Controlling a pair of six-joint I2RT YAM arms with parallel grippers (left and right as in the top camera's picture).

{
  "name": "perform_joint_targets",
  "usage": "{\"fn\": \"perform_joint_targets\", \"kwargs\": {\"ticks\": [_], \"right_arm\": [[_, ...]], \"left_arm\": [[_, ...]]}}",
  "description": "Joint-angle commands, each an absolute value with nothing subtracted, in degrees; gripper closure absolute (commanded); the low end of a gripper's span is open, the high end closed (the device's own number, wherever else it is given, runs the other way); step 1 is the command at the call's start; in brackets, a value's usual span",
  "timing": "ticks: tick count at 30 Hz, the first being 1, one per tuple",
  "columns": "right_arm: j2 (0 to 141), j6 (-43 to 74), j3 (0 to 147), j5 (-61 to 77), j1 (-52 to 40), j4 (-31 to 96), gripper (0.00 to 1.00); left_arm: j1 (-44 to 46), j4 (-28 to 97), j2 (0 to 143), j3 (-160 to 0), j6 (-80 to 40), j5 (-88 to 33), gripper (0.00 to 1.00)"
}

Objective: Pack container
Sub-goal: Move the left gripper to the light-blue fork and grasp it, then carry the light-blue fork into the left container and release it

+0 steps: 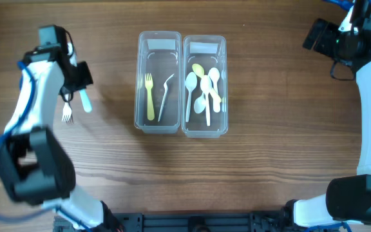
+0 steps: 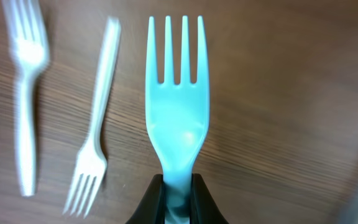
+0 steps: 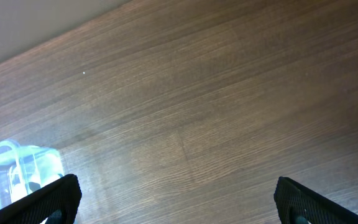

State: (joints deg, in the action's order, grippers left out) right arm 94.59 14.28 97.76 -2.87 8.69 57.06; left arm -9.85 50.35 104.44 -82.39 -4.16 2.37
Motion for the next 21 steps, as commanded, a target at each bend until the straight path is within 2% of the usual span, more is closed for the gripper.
{"fn": "perform_joint_targets", "kwargs": {"ticks": [1, 4, 12, 17, 18, 19, 20, 21], "right_arm": [[94.83, 15.00, 98.13, -3.64, 8.60, 57.04, 0.00], [94.83, 15.03, 98.13, -3.64, 8.60, 57.04, 0.00], [94.83, 15.03, 98.13, -3.64, 8.60, 57.06, 0.00], [94.83, 15.03, 98.13, -3.64, 8.60, 57.04, 0.00], [94.83, 15.03, 98.13, -3.64, 8.60, 57.04, 0.00], [94.83, 15.05, 98.13, -3.64, 8.60, 57.04, 0.00], [94.83, 15.03, 98.13, -3.64, 8.60, 57.04, 0.00], [94.83, 15.05, 98.13, -3.64, 8.60, 57.04, 0.00]], "left_arm": [[-6.98, 51.22, 94.78, -83.92, -5.58, -5.26, 0.96], [-2.11, 51.77, 90.11, -83.92, -5.58, -12.49, 0.96], [11.99, 51.88, 91.55, -83.59, -7.51, -10.15, 0.96], [16.64, 51.18, 97.62, -83.57, -8.45, -8.71, 0.96], [16.99, 51.07, 98.78, -83.57, -8.64, -8.71, 0.93], [17.30, 50.85, 100.03, -83.57, -8.67, -8.73, 0.83], [17.67, 50.41, 101.91, -83.59, -9.50, -8.78, 0.65], [17.80, 50.17, 102.50, -83.59, -9.47, -9.19, 0.60]]}}
